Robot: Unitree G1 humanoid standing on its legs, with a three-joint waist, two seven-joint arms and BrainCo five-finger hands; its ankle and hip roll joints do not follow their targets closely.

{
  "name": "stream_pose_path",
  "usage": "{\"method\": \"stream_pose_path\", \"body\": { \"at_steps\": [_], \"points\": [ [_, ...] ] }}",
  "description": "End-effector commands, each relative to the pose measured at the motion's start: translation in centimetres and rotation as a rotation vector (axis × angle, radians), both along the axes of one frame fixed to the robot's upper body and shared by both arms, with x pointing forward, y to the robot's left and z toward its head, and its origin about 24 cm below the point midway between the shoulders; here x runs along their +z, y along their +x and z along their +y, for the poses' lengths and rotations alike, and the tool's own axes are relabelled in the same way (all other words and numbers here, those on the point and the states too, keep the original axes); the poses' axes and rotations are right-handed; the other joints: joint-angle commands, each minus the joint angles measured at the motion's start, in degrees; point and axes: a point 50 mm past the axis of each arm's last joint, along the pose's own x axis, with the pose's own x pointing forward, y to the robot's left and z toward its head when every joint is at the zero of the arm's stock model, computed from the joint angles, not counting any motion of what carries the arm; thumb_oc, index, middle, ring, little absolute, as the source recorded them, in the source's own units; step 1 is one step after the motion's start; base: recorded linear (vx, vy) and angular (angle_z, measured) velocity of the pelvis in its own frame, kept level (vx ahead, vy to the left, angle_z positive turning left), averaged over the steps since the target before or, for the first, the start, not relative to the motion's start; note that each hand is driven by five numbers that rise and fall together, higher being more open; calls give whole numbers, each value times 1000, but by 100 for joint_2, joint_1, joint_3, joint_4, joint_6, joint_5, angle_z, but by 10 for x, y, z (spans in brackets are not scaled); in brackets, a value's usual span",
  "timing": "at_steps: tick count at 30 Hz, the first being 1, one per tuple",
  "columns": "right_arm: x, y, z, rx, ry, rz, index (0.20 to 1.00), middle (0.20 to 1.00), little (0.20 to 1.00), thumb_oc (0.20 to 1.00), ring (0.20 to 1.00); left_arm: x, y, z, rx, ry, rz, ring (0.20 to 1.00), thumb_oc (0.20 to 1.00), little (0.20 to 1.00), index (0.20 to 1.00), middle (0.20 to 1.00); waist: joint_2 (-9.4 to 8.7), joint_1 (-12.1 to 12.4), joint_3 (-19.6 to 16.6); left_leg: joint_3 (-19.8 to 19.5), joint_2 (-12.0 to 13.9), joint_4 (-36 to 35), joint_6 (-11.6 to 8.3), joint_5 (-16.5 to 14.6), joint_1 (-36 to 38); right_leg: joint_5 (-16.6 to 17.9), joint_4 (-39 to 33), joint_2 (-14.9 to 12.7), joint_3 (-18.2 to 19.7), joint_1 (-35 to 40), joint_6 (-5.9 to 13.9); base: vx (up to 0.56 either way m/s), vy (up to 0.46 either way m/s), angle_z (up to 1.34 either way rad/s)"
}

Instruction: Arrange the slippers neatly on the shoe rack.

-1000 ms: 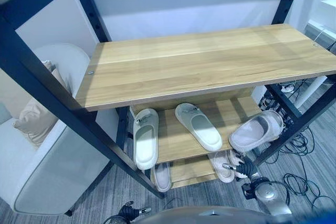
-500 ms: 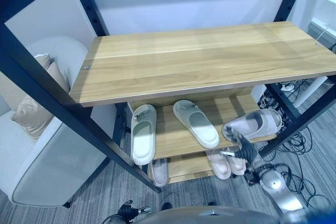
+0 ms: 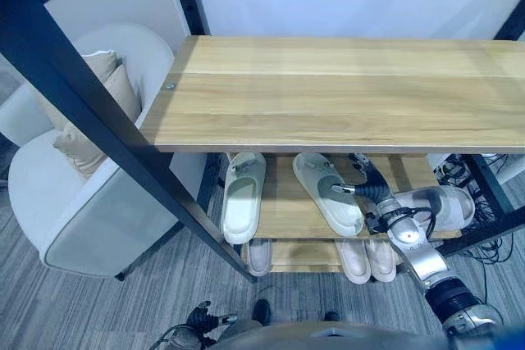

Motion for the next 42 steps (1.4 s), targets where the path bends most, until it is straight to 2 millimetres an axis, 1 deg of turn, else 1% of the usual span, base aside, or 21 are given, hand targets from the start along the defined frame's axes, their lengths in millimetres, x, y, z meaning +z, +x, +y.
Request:
{"method": "stream_pose_path", "body": {
  "at_steps": [1,3,4,6,10,15,25,28,31,33,36,38,42],
  "points": [
    [30,7,10,20,99,-133,1000,1000,1000,1000,1000,-3,13,-26,-64,-26,-1,1000,1000,1000,1000,1000,-28,51,117,111,101,51,-183,-321,-58,-204,58,-126,-65,193,344,0,0,0],
    [25,1,10,16,122,-112,1000,1000,1000,1000,1000,-3,12,-26,-53,-28,0,1000,1000,1000,1000,1000,-29,31,120,106,102,51,-183,-335,-48,-211,58,-131,-73,205,344,0,0,0],
    [14,-9,10,1,148,-69,1000,1000,1000,1000,1000,-2,13,-25,-23,-27,-12,1000,1000,1000,1000,1000,-38,-8,135,98,104,51,-178,-351,-31,-226,58,-130,-77,227,340,0,0,0],
    [7,-17,7,-7,142,-41,1000,1000,1000,1000,1000,-2,14,-22,-1,-21,-21,1000,1000,1000,1000,1000,-39,-41,148,101,107,51,-175,-367,-14,-228,58,-136,-88,231,344,0,0,0],
    [1,-27,0,-42,130,-28,1000,1000,1000,1000,1000,-3,8,-20,18,-14,-8,1000,1000,1000,1000,1000,-19,-127,161,147,114,51,-162,-401,57,-233,58,-150,-47,265,349,2,3,-1],
    [-5,-30,1,-40,132,2,1000,1000,1000,1000,1000,-2,10,-20,24,-14,-13,1000,1000,1000,1000,1000,-7,-150,157,170,111,51,-157,-418,84,-233,58,-154,-12,274,346,0,0,0],
    [-17,-41,14,28,158,74,1000,1000,1000,1000,1000,-2,10,-20,40,-18,-15,1000,1000,1000,1000,1000,-14,-202,181,181,115,51,-162,-431,109,-233,58,-149,-22,287,346,0,0,0],
    [-22,-46,16,54,108,96,1000,1000,1000,1000,1000,-2,10,-19,53,-17,-18,1000,1000,1000,1000,1000,-15,-219,189,183,111,51,-159,-439,113,-230,58,-153,-21,295,345,0,0,0],
    [-25,-50,18,80,106,116,1000,1000,1000,1000,1000,-2,11,-19,48,-16,-21,1000,1000,1000,1000,1000,-14,-232,203,186,111,51,-158,-444,114,-224,58,-164,-15,286,348,0,0,0],
    [-27,-52,20,92,118,131,1000,1000,1000,1000,1000,-2,12,-19,46,-16,-22,1000,1000,1000,1000,1000,-14,-240,202,195,109,51,-157,-448,116,-225,58,-166,-13,286,348,0,0,0],
    [-30,-56,25,93,183,157,1000,1000,1000,1000,1000,-2,11,-20,45,-20,-21,1000,1000,1000,1000,1000,-7,-253,208,206,104,51,-151,-446,122,-218,58,-172,10,282,348,0,0,0],
    [-29,-56,28,109,196,158,1000,1000,1000,1000,1000,-2,12,-20,47,-18,-24,1000,1000,1000,1000,1000,-9,-256,217,217,99,51,-150,-447,124,-216,58,-172,5,274,349,0,0,0],
    [-29,-56,28,109,196,158,1000,1000,1000,1000,1000,-2,12,-20,47,-18,-24,1000,1000,1000,1000,1000,-9,-256,217,217,99,51,-150,-447,124,-216,58,-172,5,274,349,0,0,0]
  ]
}}
